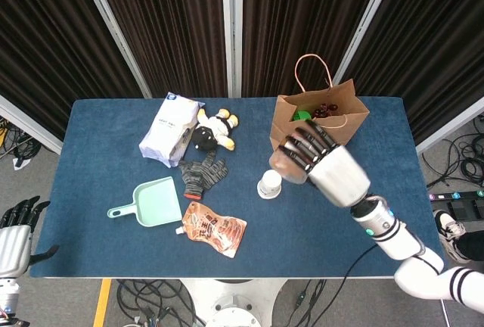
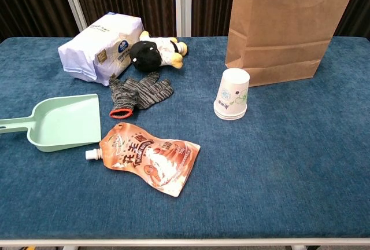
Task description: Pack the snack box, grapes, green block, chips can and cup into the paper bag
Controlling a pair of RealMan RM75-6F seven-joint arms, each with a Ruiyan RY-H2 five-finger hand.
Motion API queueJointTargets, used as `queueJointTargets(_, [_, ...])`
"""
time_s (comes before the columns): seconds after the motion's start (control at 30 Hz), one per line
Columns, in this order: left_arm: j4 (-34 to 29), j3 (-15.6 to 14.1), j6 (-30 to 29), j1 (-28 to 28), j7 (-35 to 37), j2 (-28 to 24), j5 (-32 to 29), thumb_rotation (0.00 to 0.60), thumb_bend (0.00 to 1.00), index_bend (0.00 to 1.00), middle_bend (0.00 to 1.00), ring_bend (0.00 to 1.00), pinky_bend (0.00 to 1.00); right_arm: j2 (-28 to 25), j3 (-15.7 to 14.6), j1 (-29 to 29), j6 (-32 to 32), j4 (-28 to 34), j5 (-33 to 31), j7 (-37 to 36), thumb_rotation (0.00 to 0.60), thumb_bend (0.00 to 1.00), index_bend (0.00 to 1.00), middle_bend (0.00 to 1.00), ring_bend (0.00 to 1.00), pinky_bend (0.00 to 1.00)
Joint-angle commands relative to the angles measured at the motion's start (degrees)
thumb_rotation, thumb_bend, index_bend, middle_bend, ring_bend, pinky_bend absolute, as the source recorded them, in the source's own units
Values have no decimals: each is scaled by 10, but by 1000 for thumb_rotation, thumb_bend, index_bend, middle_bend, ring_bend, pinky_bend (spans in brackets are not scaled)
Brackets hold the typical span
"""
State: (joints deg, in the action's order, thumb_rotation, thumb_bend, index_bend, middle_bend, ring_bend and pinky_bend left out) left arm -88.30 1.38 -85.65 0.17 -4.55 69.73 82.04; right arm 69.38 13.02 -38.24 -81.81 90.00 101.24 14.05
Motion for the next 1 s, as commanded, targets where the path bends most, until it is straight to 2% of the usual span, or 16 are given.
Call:
queueJointTargets(0.03, [-1, -1, 0, 0, 0, -1, 0, 600, 44, 237, 203, 121, 152, -51, 64, -5, 1, 39, -79, -23, 600, 180, 596, 485, 212, 187])
queueJointTargets(0.17, [-1, -1, 0, 1, 0, -1, 1, 600, 45, 238, 203, 121, 152, -76, 102, -16, 45, 37, -163, -28, 600, 178, 596, 487, 211, 187])
queueJointTargets(0.3, [-1, -2, 1, 1, 0, 0, 0, 600, 44, 238, 203, 121, 152, -86, 112, -29, 104, 21, -235, -12, 600, 177, 596, 490, 211, 188])
queueJointTargets(0.57, [1, -3, 8, -2, 2, 2, 0, 600, 44, 238, 203, 121, 152, -72, 103, -68, 220, -24, -350, 30, 600, 177, 578, 490, 207, 188])
queueJointTargets(0.8, [2, -3, 9, -1, 3, 2, -3, 600, 44, 238, 203, 121, 152, -40, 93, -103, 277, -66, -409, 57, 600, 177, 561, 488, 199, 183])
queueJointTargets(1.0, [3, -4, 10, 0, 3, 2, -5, 600, 45, 238, 203, 121, 152, -13, 74, -129, 312, -92, -447, 92, 600, 177, 503, 453, 166, 152])
